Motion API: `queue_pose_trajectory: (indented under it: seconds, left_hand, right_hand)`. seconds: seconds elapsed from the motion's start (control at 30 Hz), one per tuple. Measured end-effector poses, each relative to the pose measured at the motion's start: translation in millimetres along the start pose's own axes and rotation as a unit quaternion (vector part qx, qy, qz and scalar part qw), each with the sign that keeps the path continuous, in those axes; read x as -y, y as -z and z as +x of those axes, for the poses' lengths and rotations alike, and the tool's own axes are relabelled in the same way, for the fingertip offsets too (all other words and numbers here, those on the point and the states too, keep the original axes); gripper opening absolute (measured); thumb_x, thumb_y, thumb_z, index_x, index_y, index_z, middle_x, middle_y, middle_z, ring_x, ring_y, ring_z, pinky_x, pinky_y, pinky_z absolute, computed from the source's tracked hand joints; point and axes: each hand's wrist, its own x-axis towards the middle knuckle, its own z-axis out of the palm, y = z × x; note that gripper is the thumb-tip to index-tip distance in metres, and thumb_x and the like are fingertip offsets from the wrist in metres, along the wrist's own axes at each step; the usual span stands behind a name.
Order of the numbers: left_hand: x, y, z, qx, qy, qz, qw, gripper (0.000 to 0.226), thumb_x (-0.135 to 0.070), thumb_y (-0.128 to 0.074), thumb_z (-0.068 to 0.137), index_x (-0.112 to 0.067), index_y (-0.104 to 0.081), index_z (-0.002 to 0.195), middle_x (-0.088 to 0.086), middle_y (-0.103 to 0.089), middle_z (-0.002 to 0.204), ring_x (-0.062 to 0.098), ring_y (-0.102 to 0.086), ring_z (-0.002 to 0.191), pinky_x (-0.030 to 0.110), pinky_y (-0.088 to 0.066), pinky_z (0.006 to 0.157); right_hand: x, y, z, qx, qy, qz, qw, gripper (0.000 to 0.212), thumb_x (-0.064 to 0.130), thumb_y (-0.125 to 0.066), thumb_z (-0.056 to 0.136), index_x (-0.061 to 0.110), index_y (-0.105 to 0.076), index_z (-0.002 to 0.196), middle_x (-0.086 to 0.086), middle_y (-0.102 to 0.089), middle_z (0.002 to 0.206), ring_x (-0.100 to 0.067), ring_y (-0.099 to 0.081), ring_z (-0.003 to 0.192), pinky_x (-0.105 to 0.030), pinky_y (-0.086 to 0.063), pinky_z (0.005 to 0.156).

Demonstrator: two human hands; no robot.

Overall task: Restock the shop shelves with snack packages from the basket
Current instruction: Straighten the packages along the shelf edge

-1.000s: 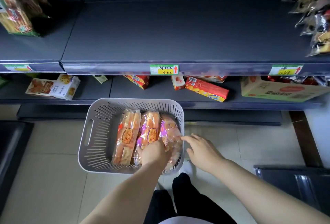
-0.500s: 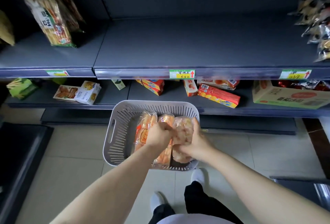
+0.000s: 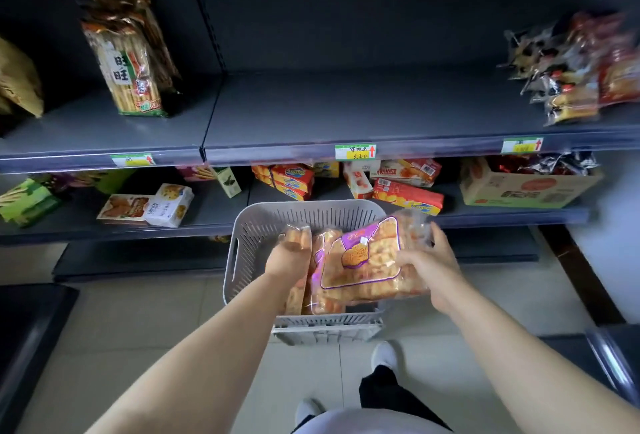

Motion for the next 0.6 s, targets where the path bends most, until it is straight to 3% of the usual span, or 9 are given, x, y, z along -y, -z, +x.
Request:
queue_pose_trajectory:
  seconds: [0.03,0.1,0.17,0.23,0.33,0.4,0.47,0.6]
  left_hand:
    - [6.7,4.6,-2.5,0.016,0.019,-0.011,1.000,0.018,-0.022,-0.058,0.097,-0.007,-0.066,0.104,0.008,-0.062,0.085,0.014,-0.058,0.063,0.020,-0.050,0.056]
    - [19.2,11.8,-8.2,0.019,0.056,-0.031,0.998,0.039,-0.045,-0.062,0.092,-0.009,-0.064,0.104,0.010,-0.068,0.093,0.024,-0.066,0.080,0.024,-0.056,0.070]
    - [34.9,18.7,-12.3,0.034,0.114,-0.081,0.990,0.073,-0.074,-0.068,0.069,-0.010,-0.069,0.104,0.012,-0.074,0.098,0.032,-0.071,0.090,0.041,-0.059,0.082]
    - [52.0,26.0,-12.6,0.074,0.152,-0.150,0.974,0.085,-0.082,-0.072,0.054,-0.013,-0.071,0.104,0.013,-0.075,0.098,0.035,-0.072,0.091,0.048,-0.058,0.081]
    - [63.8,39.8,-25.6,0.074,0.139,-0.186,0.970,0.061,-0.059,-0.076,0.073,-0.011,-0.070,0.110,0.008,-0.076,0.094,0.027,-0.070,0.080,0.035,-0.056,0.066]
    - [72.3,45.2,-31.1,0.060,0.126,-0.196,0.970,0.044,-0.043,-0.075,0.081,-0.010,-0.070,0.109,0.006,-0.076,0.088,0.022,-0.068,0.073,0.031,-0.054,0.058]
    - [74.9,48.9,-40.2,0.073,0.111,-0.211,0.968,0.036,-0.038,-0.073,0.085,-0.011,-0.071,0.107,0.002,-0.075,0.080,0.020,-0.068,0.070,0.030,-0.055,0.058]
    - [79.9,56.5,-56.2,0.062,0.072,-0.225,0.970,0.024,-0.037,-0.065,0.091,-0.016,-0.070,0.103,-0.001,-0.076,0.076,0.019,-0.071,0.071,0.029,-0.056,0.064]
  right_hand:
    - [-4.9,3.1,-4.4,0.016,-0.009,0.047,0.999,0.094,0.003,-0.070,0.058,0.033,-0.038,0.141,-0.005,-0.061,0.126,-0.031,-0.067,0.098,-0.045,-0.059,0.076]
    - [-14.3,4.7,-16.0,0.049,-0.020,0.125,0.991,0.076,-0.007,-0.065,0.062,0.023,-0.049,0.129,-0.011,-0.067,0.114,-0.033,-0.069,0.086,-0.045,-0.058,0.067]
    - [-23.7,2.7,-30.9,0.081,-0.036,0.177,0.980,0.072,-0.006,-0.063,0.054,0.013,-0.055,0.123,-0.016,-0.070,0.105,-0.035,-0.069,0.081,-0.049,-0.057,0.069]
    - [-33.3,0.5,-45.3,0.109,-0.050,0.206,0.971,0.055,-0.006,-0.059,0.057,0.004,-0.060,0.111,-0.016,-0.071,0.090,-0.033,-0.069,0.074,-0.046,-0.057,0.066]
    - [-48.5,3.4,-57.2,0.110,-0.078,0.231,0.964,0.030,-0.010,-0.046,0.076,0.007,-0.060,0.097,-0.008,-0.070,0.068,-0.024,-0.068,0.054,-0.029,-0.054,0.047]
    - [-53.7,4.3,-64.1,0.130,-0.075,0.233,0.961,0.030,0.003,-0.057,0.076,0.005,-0.062,0.105,-0.010,-0.073,0.080,-0.026,-0.071,0.064,-0.033,-0.058,0.056]
    - [-56.2,2.4,-68.9,0.145,-0.068,0.210,0.964,0.053,0.025,-0.076,0.070,0.010,-0.061,0.118,-0.009,-0.075,0.099,-0.029,-0.073,0.082,-0.041,-0.058,0.070]
    - [-56.6,-3.2,-76.4,0.130,-0.036,0.173,0.976,0.046,0.039,-0.070,0.084,0.014,-0.057,0.121,-0.008,-0.075,0.104,-0.029,-0.072,0.092,-0.046,-0.057,0.081]
